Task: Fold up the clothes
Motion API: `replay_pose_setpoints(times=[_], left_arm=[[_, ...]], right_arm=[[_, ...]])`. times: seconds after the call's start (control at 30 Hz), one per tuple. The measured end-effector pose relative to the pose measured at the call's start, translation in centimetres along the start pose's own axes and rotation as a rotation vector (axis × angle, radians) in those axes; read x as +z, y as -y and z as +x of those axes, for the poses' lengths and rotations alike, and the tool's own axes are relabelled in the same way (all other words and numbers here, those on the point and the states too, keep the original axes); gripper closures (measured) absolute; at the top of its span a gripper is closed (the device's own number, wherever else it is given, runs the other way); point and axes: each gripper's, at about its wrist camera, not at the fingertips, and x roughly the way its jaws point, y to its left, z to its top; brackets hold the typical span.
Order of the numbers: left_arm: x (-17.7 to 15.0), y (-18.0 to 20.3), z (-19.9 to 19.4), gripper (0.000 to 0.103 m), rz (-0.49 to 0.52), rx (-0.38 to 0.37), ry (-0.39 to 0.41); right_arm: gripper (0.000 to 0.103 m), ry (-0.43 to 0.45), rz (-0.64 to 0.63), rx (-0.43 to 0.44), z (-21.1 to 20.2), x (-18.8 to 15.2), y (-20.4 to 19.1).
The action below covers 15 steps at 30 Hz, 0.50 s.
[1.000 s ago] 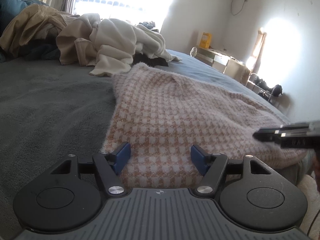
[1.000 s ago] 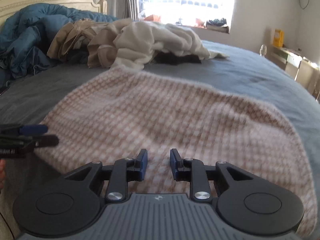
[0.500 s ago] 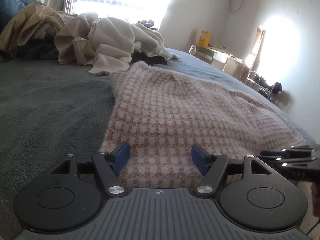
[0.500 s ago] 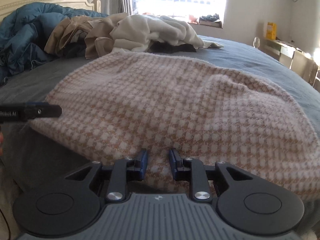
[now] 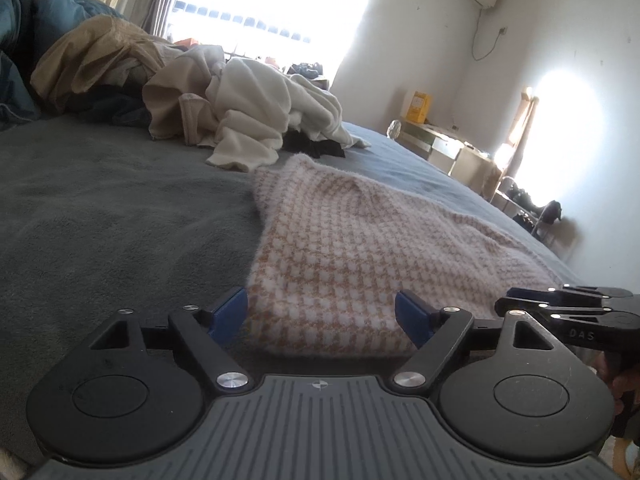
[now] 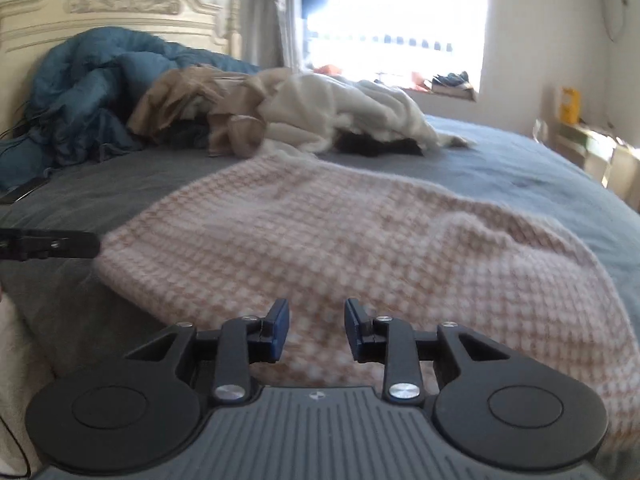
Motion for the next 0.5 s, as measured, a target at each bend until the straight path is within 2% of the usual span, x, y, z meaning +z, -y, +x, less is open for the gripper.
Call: replay_pose_setpoints(times=[0.03,0.1,0.17,0.3,0.43,0.5], left_arm=[[-0.1,-0.4,0.1,0.021,-0.019,0.006,-0.012],[-0.1,-1.4,0.5,0.021,-0.077,0.031,-0.039],[-0.1,-2.5,0.8,0.021,-0.149,0.015,-0.054],[0.0,-4.6,2.2,0.021,-0.292,-0.096,-0.104],[0.2,-6.2,4.2,0.021,-0.428,-0.225,-0.147],[0.4,-6.8,5.4,0.021,-0.517,-0.298,-0.177]], right_arm=[[0.054,0.014,-0.064,0.026,0.1,0.1,-1.5],[0.050,0.039,-0.191,0.076,0.4,0.3,-4.6],[0.047,0.033,-0.293,0.111,1.7,0.3,-7.3],[0.041,0.036,-0.489,0.136,4.3,-0.2,-11.6],[0.033,0.034,-0.648,0.082,6.7,-1.2,-14.2],[0.030,0.049,-0.663,0.070,7.1,-1.3,-14.7]])
